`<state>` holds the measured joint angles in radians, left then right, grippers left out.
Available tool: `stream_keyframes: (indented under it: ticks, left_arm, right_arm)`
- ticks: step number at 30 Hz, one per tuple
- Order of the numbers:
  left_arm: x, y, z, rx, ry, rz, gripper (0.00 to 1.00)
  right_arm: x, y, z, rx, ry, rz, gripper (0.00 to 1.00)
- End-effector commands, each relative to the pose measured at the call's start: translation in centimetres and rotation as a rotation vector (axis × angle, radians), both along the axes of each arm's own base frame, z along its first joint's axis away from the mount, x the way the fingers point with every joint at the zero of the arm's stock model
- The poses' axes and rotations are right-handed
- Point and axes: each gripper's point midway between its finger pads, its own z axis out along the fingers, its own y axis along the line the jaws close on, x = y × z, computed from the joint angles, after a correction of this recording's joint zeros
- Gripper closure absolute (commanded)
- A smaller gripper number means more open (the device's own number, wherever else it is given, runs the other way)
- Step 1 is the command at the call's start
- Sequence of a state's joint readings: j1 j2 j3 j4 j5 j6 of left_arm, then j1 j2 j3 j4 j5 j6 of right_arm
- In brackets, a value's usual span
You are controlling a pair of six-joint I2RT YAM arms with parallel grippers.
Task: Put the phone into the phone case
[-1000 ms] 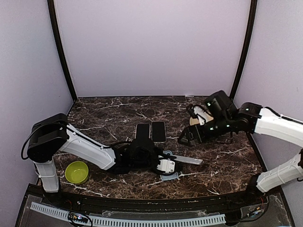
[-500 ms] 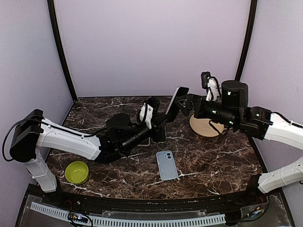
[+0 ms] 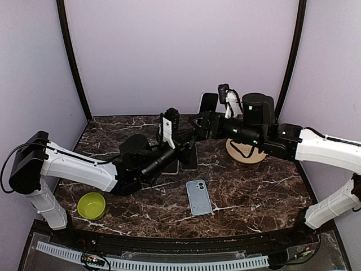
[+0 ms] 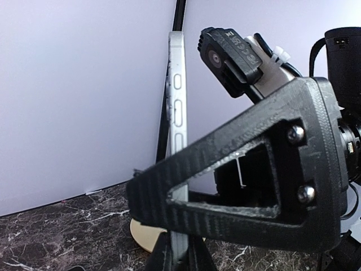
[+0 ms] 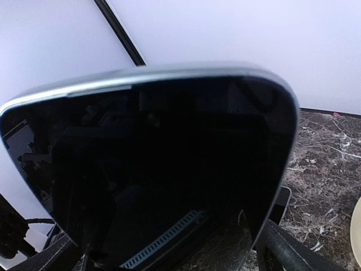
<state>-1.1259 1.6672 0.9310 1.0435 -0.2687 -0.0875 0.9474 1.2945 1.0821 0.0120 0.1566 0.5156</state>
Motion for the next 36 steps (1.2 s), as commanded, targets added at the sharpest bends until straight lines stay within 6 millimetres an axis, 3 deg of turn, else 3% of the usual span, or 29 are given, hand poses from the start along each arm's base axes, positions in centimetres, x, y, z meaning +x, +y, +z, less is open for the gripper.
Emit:
stream_keyframes:
  ticks: [1,5,13,15,16,18,20,23,24,29,31,36]
  left_arm:
    - [-1.3,1.6,5.4,-0.146,-0.081,-0.022,1.0]
    - [-1.4,1.8,5.1,-0.141,-0.083,-0.019,1.0]
    - [-1.3,2.2,3.7,-0.108,-0.051,-0.012,1.0]
    - [-1.4,2.1,3.1,-0.093,-0.027,-0.017,0.83]
    - [-1.4,2.1,2.9,-0.085,-0.019,-0.024,0.63]
    - [-1.7,2.1,1.8,-0.017,0.032,-0.037,0.4]
    - [-1.7,2.5,0.1,0.09,0.097,-0.038,0.31]
    - [-0.1,5.7,-3.1,0.243,0.256,0.074,0.27]
    - [0.5,7.8,-4.6,0.297,0.319,0.122,0.26]
    - [3.5,15.8,-8.2,0.353,0.431,0.336,0.22]
    - [4.0,17.4,-8.9,0.362,0.444,0.371,0.21]
    - [4.0,17.2,-9.1,0.377,0.436,0.323,0.17]
  right_arm:
    - [0.4,0.8,3.3,0.066,-0.067,0.005,0.02]
    - [0.8,0.4,3.7,0.071,-0.078,-0.031,0.12]
    - [1.1,-0.5,2.7,0.035,-0.049,-0.074,0.47]
    - [1.3,-0.5,2.3,0.02,-0.04,-0.085,0.55]
    - [1.3,-0.6,1.4,-0.01,-0.017,-0.092,0.59]
    - [1.5,-0.8,-0.3,-0.068,0.031,-0.11,0.62]
    - [1.5,-1.2,-2.9,-0.162,0.094,-0.139,0.63]
    - [0.8,-2.0,-8.1,-0.35,0.218,-0.197,0.72]
    - [0.3,-2.0,-9.6,-0.398,0.248,-0.202,0.74]
    - [-2.6,0.3,-15.3,-0.488,0.37,-0.176,0.81]
    - [-3.4,1.4,-16.9,-0.497,0.403,-0.161,0.84]
    - [-4.3,3.2,-19.8,-0.574,0.447,-0.16,0.92]
